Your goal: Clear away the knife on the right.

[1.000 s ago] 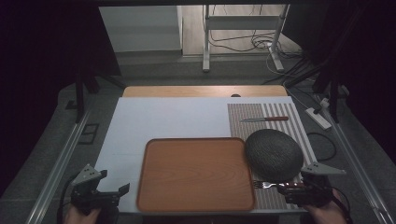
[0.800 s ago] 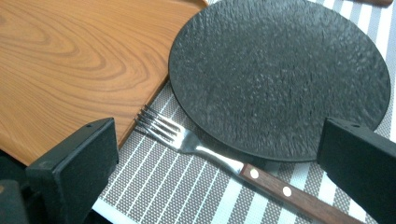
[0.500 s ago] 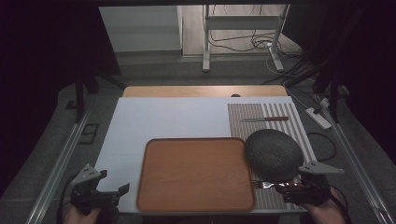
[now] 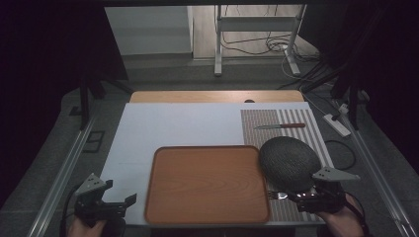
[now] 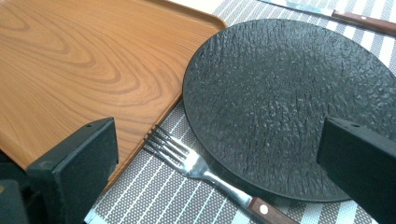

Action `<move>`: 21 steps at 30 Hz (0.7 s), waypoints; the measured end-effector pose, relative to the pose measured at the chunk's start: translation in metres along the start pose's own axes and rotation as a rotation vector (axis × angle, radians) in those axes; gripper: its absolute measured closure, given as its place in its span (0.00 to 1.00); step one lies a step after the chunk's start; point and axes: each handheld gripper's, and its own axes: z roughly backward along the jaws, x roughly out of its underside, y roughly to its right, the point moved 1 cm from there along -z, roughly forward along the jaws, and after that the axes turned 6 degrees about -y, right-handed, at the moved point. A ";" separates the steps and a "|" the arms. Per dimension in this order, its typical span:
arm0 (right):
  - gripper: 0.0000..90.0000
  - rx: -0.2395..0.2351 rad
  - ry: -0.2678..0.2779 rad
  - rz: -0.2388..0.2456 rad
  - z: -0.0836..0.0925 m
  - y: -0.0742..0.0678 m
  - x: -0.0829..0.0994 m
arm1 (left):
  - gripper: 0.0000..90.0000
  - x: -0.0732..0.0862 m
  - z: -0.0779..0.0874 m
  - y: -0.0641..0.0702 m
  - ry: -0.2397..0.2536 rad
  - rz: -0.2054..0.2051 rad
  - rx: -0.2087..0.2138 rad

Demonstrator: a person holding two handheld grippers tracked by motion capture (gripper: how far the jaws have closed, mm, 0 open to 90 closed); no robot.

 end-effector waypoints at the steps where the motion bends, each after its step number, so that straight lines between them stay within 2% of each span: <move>1: 0.00 -0.010 -0.003 -0.010 -0.002 0.002 -0.002 | 0.01 0.000 0.000 0.000 0.000 0.000 0.000; 10: 0.00 -0.024 -0.012 -0.023 -0.011 0.010 -0.012 | 0.01 0.000 0.000 0.000 -0.001 -0.002 -0.002; 21: 0.00 -0.016 -0.021 0.004 -0.023 0.017 -0.025 | 0.01 -0.001 0.000 0.000 -0.001 -0.003 0.000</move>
